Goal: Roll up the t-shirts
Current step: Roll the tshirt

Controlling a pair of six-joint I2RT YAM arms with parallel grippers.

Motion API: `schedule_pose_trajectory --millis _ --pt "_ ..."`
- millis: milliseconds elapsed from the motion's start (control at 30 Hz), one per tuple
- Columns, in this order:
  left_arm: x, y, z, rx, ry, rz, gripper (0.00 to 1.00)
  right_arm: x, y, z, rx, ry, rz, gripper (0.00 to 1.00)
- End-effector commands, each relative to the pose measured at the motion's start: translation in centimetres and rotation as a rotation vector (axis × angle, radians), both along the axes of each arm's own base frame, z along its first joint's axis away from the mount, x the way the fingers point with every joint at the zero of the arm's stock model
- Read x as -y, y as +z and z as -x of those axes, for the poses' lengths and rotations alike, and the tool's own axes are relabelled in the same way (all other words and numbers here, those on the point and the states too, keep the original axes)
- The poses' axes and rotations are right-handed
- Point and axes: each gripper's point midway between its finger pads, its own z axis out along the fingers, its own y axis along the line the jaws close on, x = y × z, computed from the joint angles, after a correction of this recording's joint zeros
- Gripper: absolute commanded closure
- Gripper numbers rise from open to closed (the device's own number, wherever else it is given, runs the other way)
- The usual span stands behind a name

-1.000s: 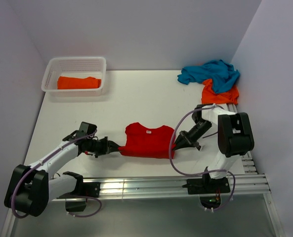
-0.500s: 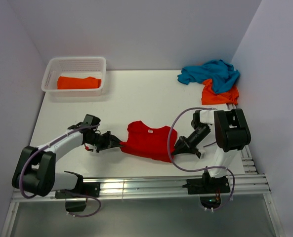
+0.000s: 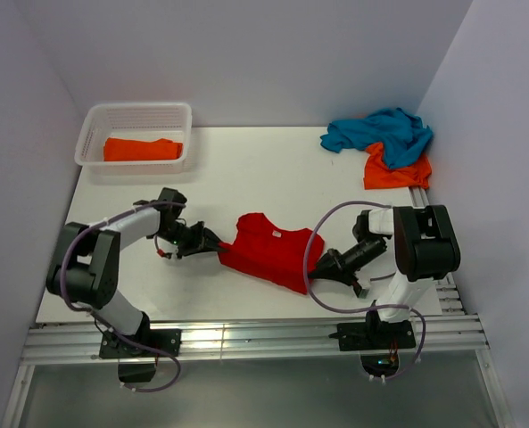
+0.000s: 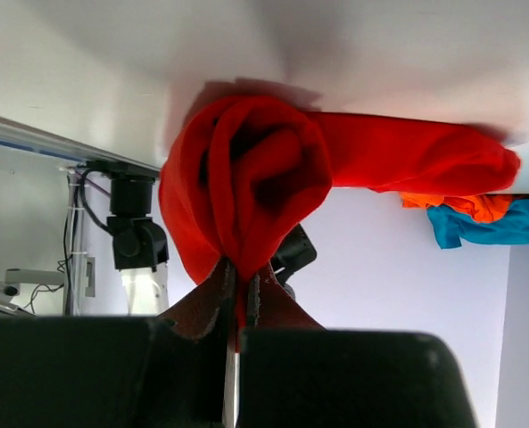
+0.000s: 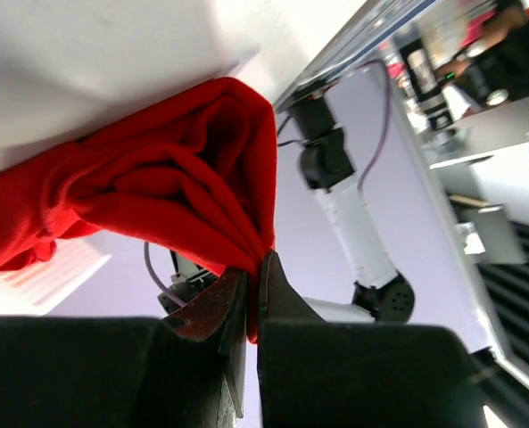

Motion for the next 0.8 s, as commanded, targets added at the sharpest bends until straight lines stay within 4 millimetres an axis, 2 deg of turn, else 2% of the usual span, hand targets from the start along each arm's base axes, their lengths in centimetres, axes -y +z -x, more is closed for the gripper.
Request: schedule_pose_trajectory --millis 0,33,100,133,200,233,267,333,400,567,633,767 --pt "-1.4 -0.4 -3.4 0.039 0.019 -0.078 1.0 0.4 -2.6 0.4 -0.048 -0.042 0.047 1.0" --pt "-1.4 -1.2 -3.8 0.012 0.016 -0.081 1.0 0.7 -2.9 0.3 -0.058 -0.074 0.048 1.0" --pt "-1.2 -1.0 -4.8 0.02 -0.011 -0.085 1.0 0.8 -3.4 -0.1 -0.057 -0.118 0.05 1.0" --pt "-1.1 -1.8 -5.1 0.002 -0.017 -0.092 1.0 0.9 -3.8 0.2 -0.075 -0.131 0.05 1.0" --pt "-0.8 -1.4 -6.5 0.039 -0.032 -0.085 1.0 0.9 -4.1 -0.1 -0.076 -0.167 0.042 1.0" --pt "-0.7 -1.9 -6.7 0.025 -0.04 -0.094 1.0 0.8 -4.3 0.0 -0.076 -0.179 0.041 1.0" --pt "-0.6 -1.4 -7.6 0.047 -0.047 -0.097 1.0 0.9 -4.6 0.1 -0.084 -0.188 0.047 1.0" --pt "-0.3 -1.8 -7.7 0.032 -0.074 -0.107 1.0 1.1 -4.9 0.5 -0.097 -0.204 0.057 1.0" --pt "0.5 -1.4 -8.4 0.052 -0.098 -0.1 1.0 1.3 -5.3 0.5 -0.099 -0.226 0.065 1.0" --pt "2.3 -3.1 -8.5 0.036 -0.147 -0.092 1.0 1.6 -6.2 0.9 -0.147 -0.272 0.095 1.0" --pt "3.1 -4.0 -8.3 0.026 -0.168 -0.086 0.99 2.0 -6.5 0.7 -0.157 -0.27 0.114 1.0" --pt "4.4 -4.4 -9.1 0.058 -0.203 -0.065 0.99 2.9 -6.8 0.8 -0.194 -0.209 0.153 1.0"
